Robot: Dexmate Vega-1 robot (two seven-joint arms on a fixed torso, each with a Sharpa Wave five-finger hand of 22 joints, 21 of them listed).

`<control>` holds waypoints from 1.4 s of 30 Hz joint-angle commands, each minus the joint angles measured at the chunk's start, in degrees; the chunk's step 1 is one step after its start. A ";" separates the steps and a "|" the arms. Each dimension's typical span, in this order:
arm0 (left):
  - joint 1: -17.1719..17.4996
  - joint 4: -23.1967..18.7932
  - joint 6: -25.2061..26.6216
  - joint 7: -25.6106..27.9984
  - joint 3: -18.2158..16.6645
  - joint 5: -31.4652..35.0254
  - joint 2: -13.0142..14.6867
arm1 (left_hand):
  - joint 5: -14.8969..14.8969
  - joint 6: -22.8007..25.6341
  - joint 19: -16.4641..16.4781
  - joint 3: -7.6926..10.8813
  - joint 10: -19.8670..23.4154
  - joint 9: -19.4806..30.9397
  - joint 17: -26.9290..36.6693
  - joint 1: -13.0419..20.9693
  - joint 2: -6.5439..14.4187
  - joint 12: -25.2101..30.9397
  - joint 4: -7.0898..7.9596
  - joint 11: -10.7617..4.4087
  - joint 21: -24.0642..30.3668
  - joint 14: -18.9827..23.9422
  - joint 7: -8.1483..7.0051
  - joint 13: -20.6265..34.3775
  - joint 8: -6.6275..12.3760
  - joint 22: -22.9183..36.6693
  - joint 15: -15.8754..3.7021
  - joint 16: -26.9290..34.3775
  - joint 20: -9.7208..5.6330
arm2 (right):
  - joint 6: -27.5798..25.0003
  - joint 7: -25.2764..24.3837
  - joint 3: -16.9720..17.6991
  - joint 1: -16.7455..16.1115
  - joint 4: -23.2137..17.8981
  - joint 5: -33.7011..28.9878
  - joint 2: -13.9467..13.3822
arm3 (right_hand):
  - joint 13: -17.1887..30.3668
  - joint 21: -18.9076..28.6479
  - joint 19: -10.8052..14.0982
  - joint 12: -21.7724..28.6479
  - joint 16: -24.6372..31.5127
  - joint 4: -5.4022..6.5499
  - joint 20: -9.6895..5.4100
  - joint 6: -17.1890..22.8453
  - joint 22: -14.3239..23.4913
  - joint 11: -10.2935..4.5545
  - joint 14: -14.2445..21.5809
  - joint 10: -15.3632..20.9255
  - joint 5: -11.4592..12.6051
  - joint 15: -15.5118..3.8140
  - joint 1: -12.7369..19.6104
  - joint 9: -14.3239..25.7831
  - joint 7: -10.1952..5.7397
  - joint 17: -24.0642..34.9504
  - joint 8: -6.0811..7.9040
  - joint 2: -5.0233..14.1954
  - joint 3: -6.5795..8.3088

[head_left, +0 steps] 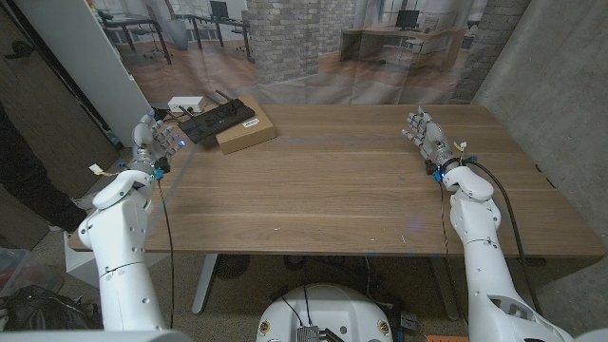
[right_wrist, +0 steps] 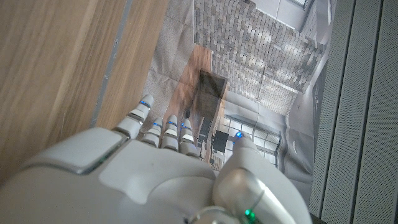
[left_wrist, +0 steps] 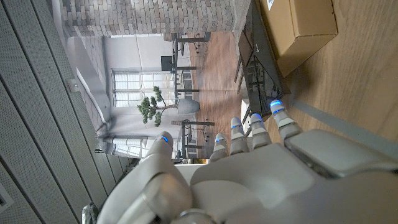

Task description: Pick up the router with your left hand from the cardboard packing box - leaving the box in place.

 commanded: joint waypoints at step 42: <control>-7.01 21.65 -1.06 -2.24 -8.98 -30.90 -2.00 | -0.41 4.74 8.78 -0.07 6.68 0.17 0.26 0.29 -0.35 1.90 -1.64 2.38 2.90 7.17 3.81 0.38 0.97 0.68 0.63 1.24 0.26 | -3.30 -2.75 -1.62 1.66 -1.91 -2.37 -1.33 | 0.15 0.41 0.63 0.37 0.43 -0.19 0.14 0.85 0.11 0.15 0.44 0.65 0.28 0.12 -0.08 0.16 -0.04 0.11 0.31 -0.12 0.10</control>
